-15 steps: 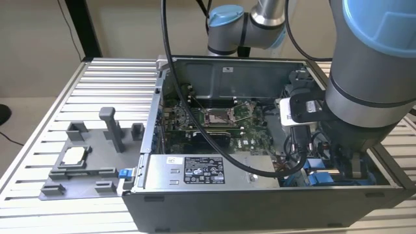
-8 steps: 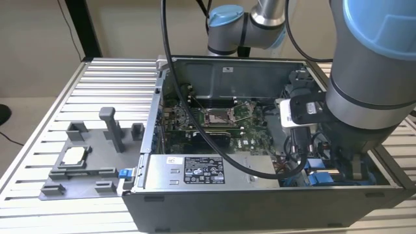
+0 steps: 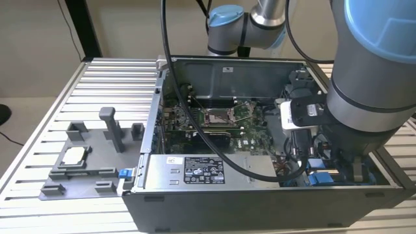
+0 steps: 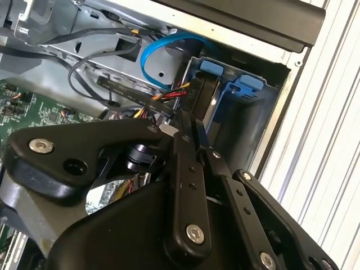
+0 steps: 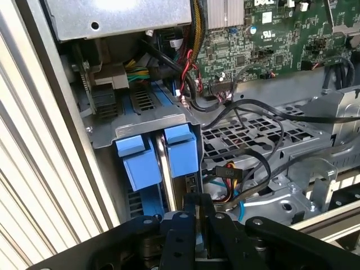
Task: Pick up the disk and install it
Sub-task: 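Insert the second disk wire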
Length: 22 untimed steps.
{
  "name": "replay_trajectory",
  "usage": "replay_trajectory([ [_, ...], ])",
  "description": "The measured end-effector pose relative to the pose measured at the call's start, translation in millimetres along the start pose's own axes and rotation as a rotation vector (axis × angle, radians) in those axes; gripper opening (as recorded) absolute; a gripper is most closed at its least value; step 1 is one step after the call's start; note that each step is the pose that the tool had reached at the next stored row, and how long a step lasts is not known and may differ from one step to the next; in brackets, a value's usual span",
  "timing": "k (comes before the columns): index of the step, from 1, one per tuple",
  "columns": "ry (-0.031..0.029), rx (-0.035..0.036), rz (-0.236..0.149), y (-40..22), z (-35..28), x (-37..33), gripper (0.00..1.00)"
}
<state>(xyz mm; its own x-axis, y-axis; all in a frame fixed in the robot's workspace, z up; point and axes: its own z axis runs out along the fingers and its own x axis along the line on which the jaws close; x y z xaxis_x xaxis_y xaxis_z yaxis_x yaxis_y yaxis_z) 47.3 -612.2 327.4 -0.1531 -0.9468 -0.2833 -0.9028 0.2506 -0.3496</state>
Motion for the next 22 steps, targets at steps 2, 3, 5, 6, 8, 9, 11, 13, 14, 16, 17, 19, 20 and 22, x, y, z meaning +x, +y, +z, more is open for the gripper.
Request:
replay_trajectory([
  [2,-0.0002,0.0013,-0.001,0.1,0.6,0.2,0.00],
  [3,0.0001,0.0018,-0.001,0.3,0.8,0.3,0.00],
  [5,0.0006,0.0024,-0.001,0.4,1.2,0.5,0.00],
  [6,0.0007,0.0027,-0.001,0.5,1.4,0.5,0.00],
  [8,0.0015,0.0033,-0.002,0.7,1.7,0.7,0.00],
  [9,0.0019,0.0036,-0.002,0.7,1.9,0.7,0.00],
  [11,0.0037,0.0041,-0.003,0.9,2.4,0.9,0.00],
  [13,0.0067,0.0049,-0.004,1.2,3.0,1.1,0.00],
  [14,0.0090,0.0053,-0.006,1.2,3.2,1.2,0.00],
  [16,0.0155,0.0071,-0.009,1.5,3.8,1.3,0.00],
  [17,0.0193,0.0080,-0.011,1.6,4.1,1.4,0.00],
  [19,0.0280,0.0099,-0.015,1.9,4.8,1.7,0.00],
  [20,0.0347,0.0113,-0.019,2.2,5.4,1.8,0.00],
  [22,0.0463,0.0144,-0.025,3.5,7.1,1.1,0.00],
])
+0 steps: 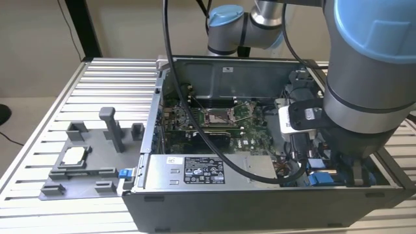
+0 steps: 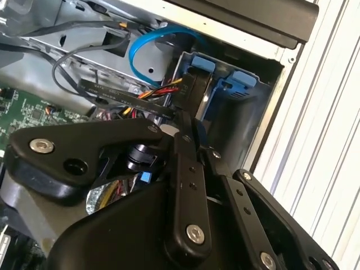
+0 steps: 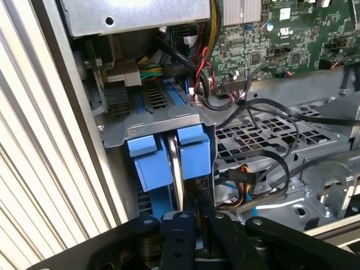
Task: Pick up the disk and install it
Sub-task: 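Insert the second disk wire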
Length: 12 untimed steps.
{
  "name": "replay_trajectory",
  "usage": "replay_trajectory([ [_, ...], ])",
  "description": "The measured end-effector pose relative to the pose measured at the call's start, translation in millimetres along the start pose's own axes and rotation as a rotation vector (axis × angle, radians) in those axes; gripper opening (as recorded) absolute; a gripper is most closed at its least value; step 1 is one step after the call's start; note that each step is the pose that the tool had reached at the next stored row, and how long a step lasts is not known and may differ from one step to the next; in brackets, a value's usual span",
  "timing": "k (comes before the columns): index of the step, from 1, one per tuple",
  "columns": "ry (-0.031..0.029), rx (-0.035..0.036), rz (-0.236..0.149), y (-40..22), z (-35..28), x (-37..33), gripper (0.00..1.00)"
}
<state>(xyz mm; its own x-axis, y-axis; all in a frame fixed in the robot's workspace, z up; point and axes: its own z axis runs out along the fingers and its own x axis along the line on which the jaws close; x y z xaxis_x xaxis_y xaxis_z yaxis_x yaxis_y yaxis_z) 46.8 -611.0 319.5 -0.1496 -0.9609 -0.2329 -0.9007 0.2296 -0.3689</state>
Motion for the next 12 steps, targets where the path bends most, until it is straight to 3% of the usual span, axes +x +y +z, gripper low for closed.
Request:
replay_trajectory([
  [2,0.0126,0.0027,-0.006,1.3,1.0,-3.4,0.00],
  [5,0.0239,0.0039,-0.011,2.5,0.7,-10.4,0.00],
  [10,0.0325,0.0044,-0.015,4.2,0.1,-20.4,0.00],
  [11,0.0335,0.0043,-0.016,4.1,-0.2,-20.9,0.00],
  [12,0.0300,0.0036,-0.015,2.7,-0.8,-15.4,0.00],
])
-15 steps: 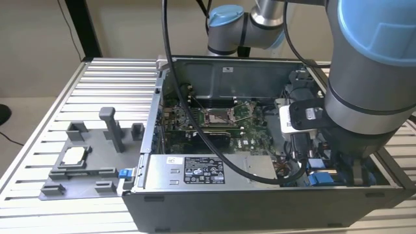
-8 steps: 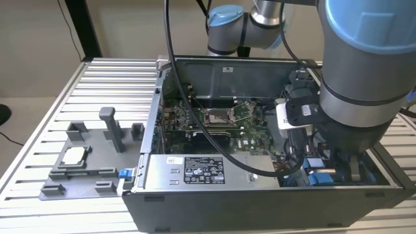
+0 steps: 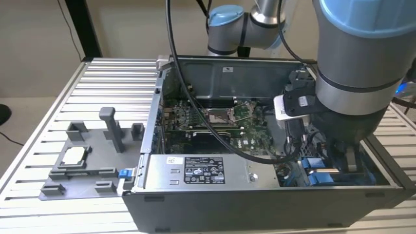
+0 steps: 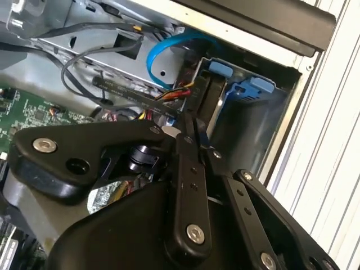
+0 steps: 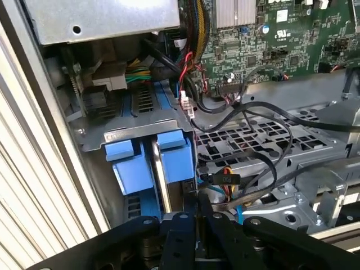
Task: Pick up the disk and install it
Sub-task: 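Insert the second disk wire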
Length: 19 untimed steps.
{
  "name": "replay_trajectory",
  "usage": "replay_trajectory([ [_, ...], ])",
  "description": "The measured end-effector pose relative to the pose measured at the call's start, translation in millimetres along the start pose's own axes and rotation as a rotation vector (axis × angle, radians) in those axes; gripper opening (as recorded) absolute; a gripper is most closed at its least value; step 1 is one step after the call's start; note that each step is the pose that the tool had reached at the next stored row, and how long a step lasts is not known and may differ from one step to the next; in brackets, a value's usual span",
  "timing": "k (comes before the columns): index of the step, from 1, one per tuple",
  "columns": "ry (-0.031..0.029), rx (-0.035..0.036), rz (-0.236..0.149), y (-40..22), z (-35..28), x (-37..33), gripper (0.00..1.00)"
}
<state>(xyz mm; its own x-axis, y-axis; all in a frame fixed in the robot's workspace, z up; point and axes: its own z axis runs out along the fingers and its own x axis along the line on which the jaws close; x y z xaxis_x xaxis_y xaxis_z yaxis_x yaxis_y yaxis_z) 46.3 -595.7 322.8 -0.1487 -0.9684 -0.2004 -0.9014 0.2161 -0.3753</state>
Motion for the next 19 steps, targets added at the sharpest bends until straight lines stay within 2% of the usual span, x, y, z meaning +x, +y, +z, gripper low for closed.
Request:
replay_trajectory([
  [1,-0.0017,0.0001,0.001,-0.6,-0.3,4.0,0.00],
  [19,-0.0013,0.0000,0.001,-0.7,-0.5,3.8,0.00],
])
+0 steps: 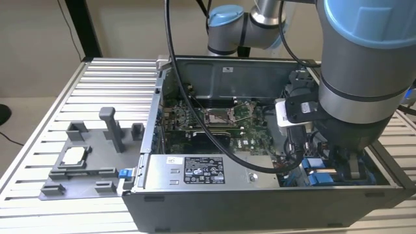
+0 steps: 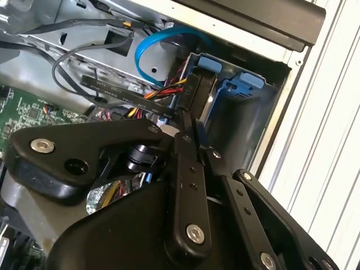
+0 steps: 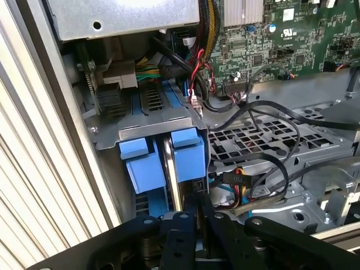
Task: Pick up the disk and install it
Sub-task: 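Insert the second disk wire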
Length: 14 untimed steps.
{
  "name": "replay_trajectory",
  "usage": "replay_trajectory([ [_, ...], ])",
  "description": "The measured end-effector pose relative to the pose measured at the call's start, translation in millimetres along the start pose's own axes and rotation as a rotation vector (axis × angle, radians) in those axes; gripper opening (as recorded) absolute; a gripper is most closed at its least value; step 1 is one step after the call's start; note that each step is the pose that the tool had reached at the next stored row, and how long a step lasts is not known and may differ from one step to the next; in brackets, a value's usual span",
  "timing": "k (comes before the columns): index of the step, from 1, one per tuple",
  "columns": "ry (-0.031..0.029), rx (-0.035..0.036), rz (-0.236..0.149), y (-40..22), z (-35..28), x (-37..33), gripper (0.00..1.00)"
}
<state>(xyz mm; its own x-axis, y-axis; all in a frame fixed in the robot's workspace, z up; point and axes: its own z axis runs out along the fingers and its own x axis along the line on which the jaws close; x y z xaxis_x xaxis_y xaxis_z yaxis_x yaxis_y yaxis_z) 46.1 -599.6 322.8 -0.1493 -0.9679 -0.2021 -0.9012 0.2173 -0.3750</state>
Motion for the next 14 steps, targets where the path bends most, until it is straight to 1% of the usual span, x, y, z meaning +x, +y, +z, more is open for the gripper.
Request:
replay_trajectory([
  [14,0.0000,0.0000,0.000,0.0,0.0,0.0,0.00],
])
